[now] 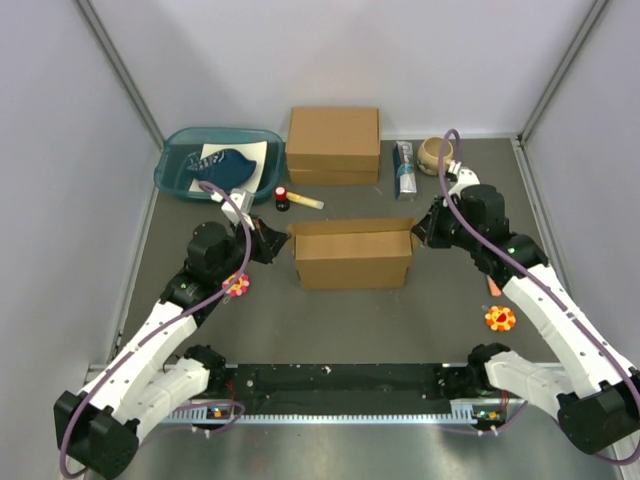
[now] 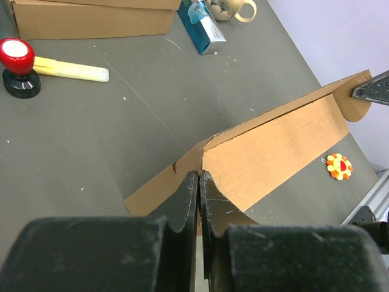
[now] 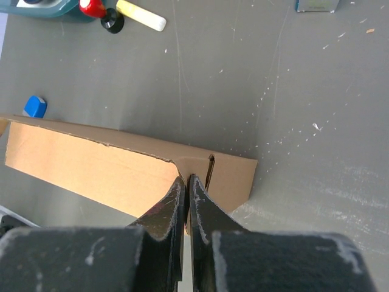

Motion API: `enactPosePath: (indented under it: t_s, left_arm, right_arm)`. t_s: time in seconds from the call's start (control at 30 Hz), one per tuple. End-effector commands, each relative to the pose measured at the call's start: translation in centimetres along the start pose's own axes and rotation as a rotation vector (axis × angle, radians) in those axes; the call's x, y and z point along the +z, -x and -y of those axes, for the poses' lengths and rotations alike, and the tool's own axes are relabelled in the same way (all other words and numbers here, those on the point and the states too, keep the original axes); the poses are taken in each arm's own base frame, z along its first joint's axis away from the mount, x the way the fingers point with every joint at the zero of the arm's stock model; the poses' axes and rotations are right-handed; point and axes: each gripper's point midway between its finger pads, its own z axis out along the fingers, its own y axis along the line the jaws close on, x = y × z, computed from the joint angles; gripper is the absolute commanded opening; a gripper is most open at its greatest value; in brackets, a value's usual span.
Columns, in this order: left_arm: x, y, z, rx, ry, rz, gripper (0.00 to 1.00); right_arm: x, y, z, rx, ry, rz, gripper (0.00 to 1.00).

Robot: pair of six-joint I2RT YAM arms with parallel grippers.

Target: Fold the paper box

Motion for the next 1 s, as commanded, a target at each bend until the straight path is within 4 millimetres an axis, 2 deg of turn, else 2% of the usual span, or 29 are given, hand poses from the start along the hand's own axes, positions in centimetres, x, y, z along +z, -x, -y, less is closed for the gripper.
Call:
enactPosePath:
  t_s: [0.0,0.03,0.2,0.43,0.57,0.7,0.97]
  left_arm:
    - [0.1,2.4,1.4,-0.013,-0.048,0.072,0.04]
    - [0.2,2.8,1.7,-0.016,-0.063,0.091,0.03]
    - [0.6,2.3,2.3,-0.049,-0.125,0.121,0.01]
    - [1.2,2.0,1.8,-0.054,-0.114,0.115,0.00]
    - [1.4,1.7,1.5,-0.066,-0.110,0.132,0.00]
    - [1.4,1.5,1.2,-0.070,-0.102,0.139,0.00]
    - [1.5,1.8,1.2,-0.114,-0.097,0.155,0.00]
  right_arm:
    - [0.6,-0.5,-0.1,0.062,0.013,0.011,0.00]
    - [0.8,0.0,0.0,0.059,0.011,0.045,0.00]
    - [0.7,-0.7,0.8,0.058,-0.016,0.117,0.00]
    - [0.9,-1.2,1.8,0.027,-0.063,0.171,0.00]
    - [1.5,-2.4,2.4,0.004,-0.094,0.176,0.00]
    - [2.0,-3.2,2.6,-0.013,-0.108,0.158,0.00]
    - [1.8,-3.3,2.2,-0.045,-0.100,0.151,0.00]
